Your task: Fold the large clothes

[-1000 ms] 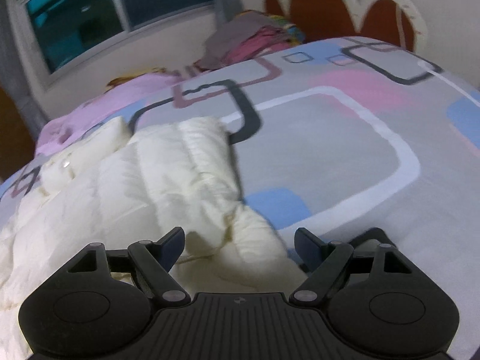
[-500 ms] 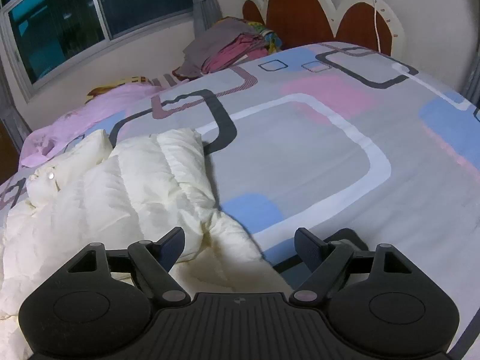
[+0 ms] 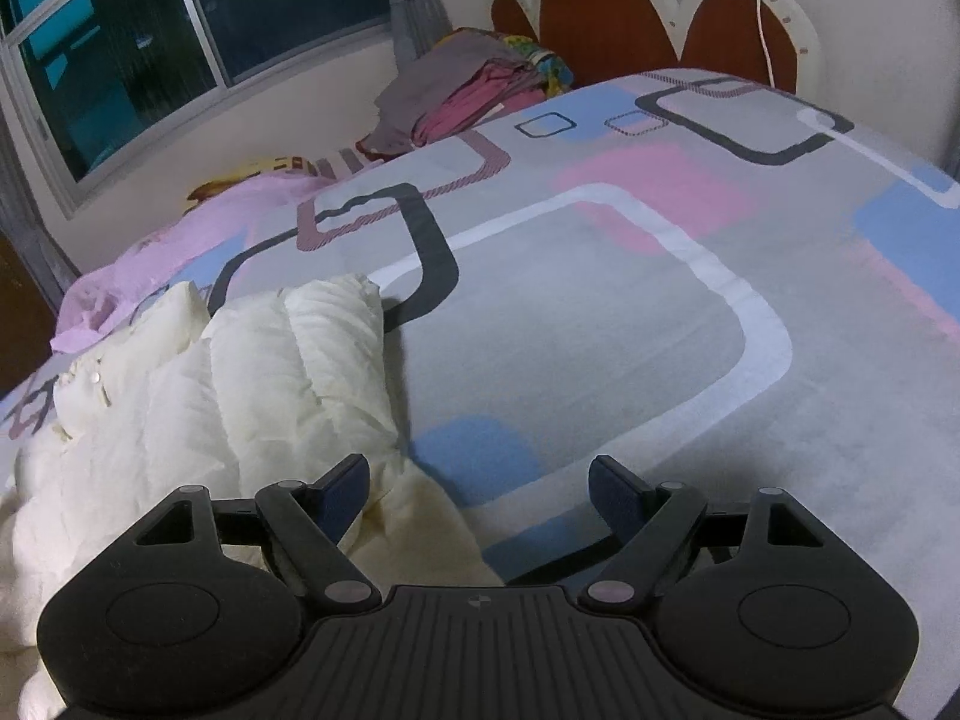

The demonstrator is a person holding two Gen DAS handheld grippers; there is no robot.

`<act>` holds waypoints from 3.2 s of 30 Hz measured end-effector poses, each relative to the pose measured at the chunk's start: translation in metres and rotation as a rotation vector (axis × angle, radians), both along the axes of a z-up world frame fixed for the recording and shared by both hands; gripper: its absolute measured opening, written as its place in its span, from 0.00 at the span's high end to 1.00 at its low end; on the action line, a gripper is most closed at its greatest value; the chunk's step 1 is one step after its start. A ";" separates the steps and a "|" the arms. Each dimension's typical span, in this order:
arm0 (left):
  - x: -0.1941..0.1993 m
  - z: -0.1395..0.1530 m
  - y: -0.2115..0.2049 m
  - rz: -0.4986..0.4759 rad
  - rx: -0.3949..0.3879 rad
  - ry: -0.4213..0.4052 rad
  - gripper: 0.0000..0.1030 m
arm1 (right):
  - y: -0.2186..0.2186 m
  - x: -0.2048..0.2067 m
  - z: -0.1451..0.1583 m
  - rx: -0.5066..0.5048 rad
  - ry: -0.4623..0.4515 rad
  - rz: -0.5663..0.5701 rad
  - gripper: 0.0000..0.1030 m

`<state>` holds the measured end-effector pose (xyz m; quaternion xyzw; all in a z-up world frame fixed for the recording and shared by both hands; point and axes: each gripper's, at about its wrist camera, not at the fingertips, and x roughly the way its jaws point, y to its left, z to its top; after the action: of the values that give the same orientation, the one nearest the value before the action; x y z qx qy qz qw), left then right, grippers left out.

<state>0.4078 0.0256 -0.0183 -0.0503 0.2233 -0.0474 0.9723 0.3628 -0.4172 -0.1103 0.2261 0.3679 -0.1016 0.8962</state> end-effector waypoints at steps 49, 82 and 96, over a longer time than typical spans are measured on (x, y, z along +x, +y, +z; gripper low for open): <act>0.022 -0.072 0.033 -0.064 0.168 0.184 0.20 | 0.053 0.046 0.031 -0.114 -0.090 0.232 0.24; 0.029 -0.079 -0.047 -0.258 0.234 0.165 0.17 | 0.147 0.056 0.006 -0.291 -0.088 0.459 0.20; 0.010 -0.088 -0.018 -0.204 0.281 0.213 0.13 | 0.131 0.035 0.005 -0.344 -0.093 0.413 0.20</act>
<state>0.4178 0.0072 -0.1060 0.1038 0.3330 -0.1085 0.9309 0.3976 -0.2861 -0.1055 -0.0046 0.3419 0.0328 0.9392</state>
